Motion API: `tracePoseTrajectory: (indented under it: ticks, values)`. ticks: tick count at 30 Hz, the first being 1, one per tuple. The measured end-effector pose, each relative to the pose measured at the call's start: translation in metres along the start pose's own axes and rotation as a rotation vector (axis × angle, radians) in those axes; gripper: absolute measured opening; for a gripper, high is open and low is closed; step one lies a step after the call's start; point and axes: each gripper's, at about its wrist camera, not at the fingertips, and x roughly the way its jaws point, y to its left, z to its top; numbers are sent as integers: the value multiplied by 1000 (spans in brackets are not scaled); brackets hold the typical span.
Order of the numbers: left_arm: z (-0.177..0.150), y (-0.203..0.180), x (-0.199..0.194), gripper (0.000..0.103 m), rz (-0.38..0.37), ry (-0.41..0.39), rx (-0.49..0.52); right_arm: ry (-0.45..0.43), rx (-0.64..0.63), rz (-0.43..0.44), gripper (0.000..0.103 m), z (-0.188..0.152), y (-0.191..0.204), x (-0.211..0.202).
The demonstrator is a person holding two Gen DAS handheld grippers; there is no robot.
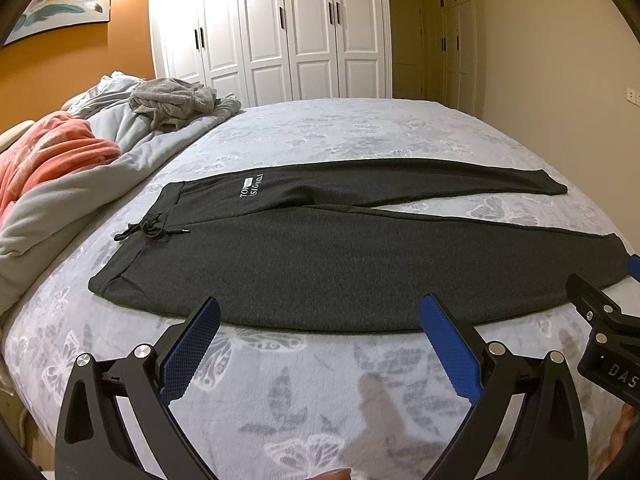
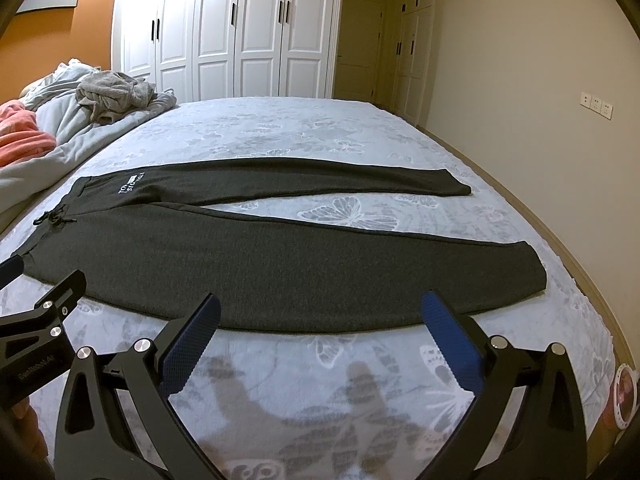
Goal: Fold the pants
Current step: 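Move both tools toward the leg hems of the dark grey sweatpants, then close the left tool on one leg hem while the right tool grasps the other hem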
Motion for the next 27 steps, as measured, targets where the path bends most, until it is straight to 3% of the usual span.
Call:
tracePoseTrajectory:
  ticks: [19,23,27]
  values:
    - [-2,-2,2,97,-7,4,18,3,-3,-1,98,0,1,1]
    - [4,11,13,97,-120,86,-37,25,15,52,98,1,-9,5]
    - [26,50,16,97,-178,85,-159,109,85,164,98,17,-46,21]
